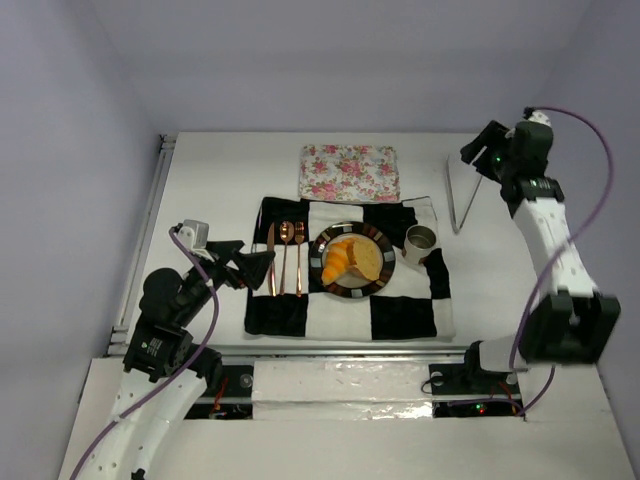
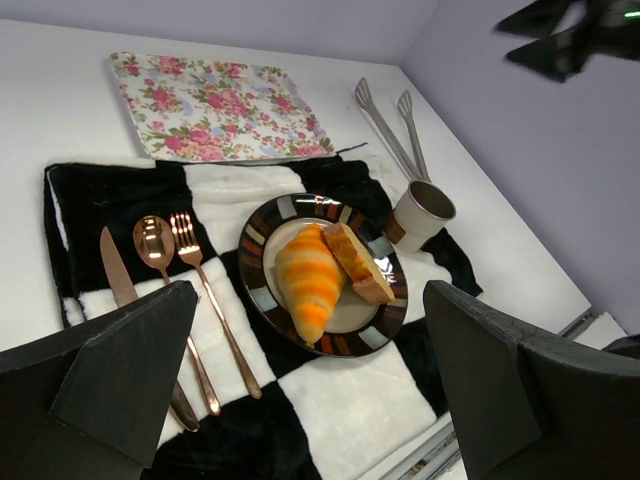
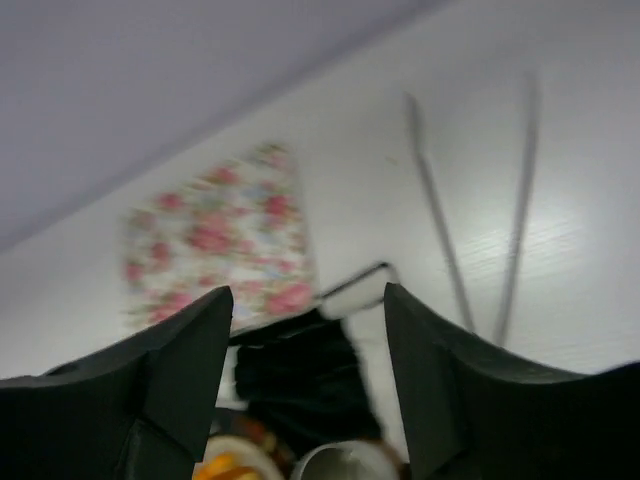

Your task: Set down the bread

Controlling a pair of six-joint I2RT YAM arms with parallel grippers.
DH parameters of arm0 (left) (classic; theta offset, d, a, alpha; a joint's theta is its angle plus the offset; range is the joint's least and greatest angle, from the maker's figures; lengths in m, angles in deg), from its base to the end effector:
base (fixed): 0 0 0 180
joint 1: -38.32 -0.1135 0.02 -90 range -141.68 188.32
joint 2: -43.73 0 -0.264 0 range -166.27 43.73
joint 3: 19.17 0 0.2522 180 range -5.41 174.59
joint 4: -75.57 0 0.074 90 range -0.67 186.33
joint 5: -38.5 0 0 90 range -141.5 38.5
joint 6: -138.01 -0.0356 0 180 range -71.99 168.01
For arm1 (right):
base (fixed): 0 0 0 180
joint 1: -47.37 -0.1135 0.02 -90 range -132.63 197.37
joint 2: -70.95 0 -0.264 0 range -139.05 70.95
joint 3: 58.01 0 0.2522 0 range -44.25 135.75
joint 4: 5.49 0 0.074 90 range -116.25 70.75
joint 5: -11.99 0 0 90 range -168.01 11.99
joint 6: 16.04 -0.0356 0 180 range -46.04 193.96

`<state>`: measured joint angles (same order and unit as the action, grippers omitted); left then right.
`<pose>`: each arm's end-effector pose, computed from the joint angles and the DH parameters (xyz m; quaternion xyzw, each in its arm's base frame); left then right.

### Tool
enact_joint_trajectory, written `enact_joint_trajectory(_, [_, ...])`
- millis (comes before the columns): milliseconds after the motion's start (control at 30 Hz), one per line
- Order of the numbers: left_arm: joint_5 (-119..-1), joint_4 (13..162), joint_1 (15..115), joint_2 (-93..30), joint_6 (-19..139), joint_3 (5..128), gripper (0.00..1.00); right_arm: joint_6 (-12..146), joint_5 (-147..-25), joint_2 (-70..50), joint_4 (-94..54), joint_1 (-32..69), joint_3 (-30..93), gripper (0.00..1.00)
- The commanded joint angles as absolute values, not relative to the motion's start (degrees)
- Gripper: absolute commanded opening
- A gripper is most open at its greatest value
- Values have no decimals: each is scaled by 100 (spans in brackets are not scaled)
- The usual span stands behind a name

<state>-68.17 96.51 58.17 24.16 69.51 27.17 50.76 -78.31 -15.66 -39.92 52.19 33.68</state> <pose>0.0943 -0.0449 0.3265 0.0980 0.6646 -0.3502 0.6527 0.3499 -0.0293 0.3457 0.2077 0.8378 0.0829 0.4981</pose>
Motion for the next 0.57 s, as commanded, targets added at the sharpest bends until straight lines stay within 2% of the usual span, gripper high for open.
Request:
enact_joint_trajectory(0, [-6645,9548,5844,2475,6919,2825,99,3891,-9222,-22,-2886,5230,2462,65])
enact_joint_trajectory(33, [-6610,9557,5844,2475,6919,2834,99,3506,-9756,315,-2483,5230,2187,33])
enact_joint_trajectory(133, [-6557,9557,5844,2510,6911,2834,99,2942,-10575,1578,-2024,5230,1290,3])
enact_joint_trajectory(233, [-6504,9557,5844,2537,6919,2826,99,2686,-11104,2791,-1987,5168,597,1])
enact_joint_trajectory(367, [-6609,9339,5844,2370,7059,2878,99,2860,-11097,3980,-2565,5168,198,2])
enact_joint_trajectory(533, [-6619,9223,5844,2238,7016,3220,98,3378,-11158,4283,-3593,5168,215,6])
